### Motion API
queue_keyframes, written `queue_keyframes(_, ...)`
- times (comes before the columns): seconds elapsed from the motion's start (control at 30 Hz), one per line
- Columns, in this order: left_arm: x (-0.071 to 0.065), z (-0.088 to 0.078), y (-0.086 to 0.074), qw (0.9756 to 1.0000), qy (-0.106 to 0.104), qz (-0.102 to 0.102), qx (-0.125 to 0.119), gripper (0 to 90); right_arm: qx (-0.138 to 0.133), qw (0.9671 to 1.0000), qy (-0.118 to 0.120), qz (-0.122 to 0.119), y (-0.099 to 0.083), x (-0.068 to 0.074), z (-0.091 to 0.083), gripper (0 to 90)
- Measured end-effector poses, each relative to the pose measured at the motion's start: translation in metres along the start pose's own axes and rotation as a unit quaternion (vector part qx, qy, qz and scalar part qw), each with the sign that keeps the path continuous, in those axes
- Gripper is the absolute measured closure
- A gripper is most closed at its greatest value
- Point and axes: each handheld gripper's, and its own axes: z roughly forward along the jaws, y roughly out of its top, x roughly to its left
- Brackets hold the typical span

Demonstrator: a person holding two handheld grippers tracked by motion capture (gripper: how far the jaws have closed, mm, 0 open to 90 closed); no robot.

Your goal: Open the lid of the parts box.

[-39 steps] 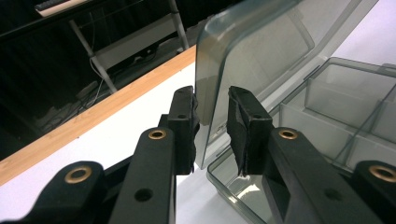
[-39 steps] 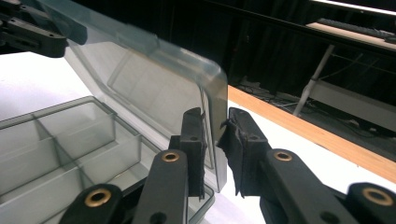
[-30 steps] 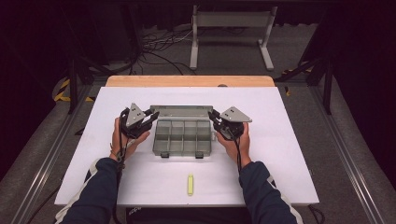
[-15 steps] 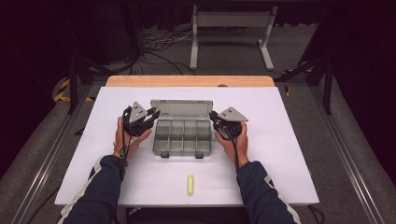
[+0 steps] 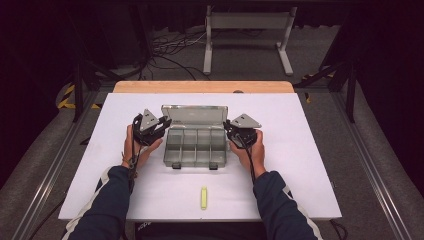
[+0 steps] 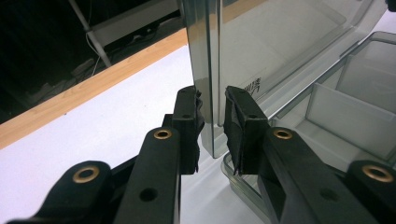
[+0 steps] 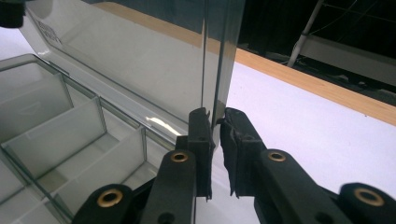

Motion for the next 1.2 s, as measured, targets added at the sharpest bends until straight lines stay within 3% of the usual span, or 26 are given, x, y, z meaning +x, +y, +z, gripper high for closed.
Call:
queue_keyframes(0.13, 0.002, 0.003, 0.0, 1.0, 0.001, -0.004, 0.002, 75.3, 0.004, 0.9999, -0.002, -0.009, 0.003, -0.001, 0.002, 79.8)
queue_keyframes(0.27, 0.003, 0.007, -0.002, 0.9999, 0.001, -0.006, 0.009, 75.4, 0.009, 0.9999, 0.007, 0.009, 0.005, -0.005, 0.007, 79.6)
queue_keyframes(1.2, 0.005, 0.025, -0.011, 0.9991, 0.009, -0.008, 0.04, 75.4, 0.04, 0.9986, -0.003, 0.034, -0.007, -0.005, 0.026, 79.7)
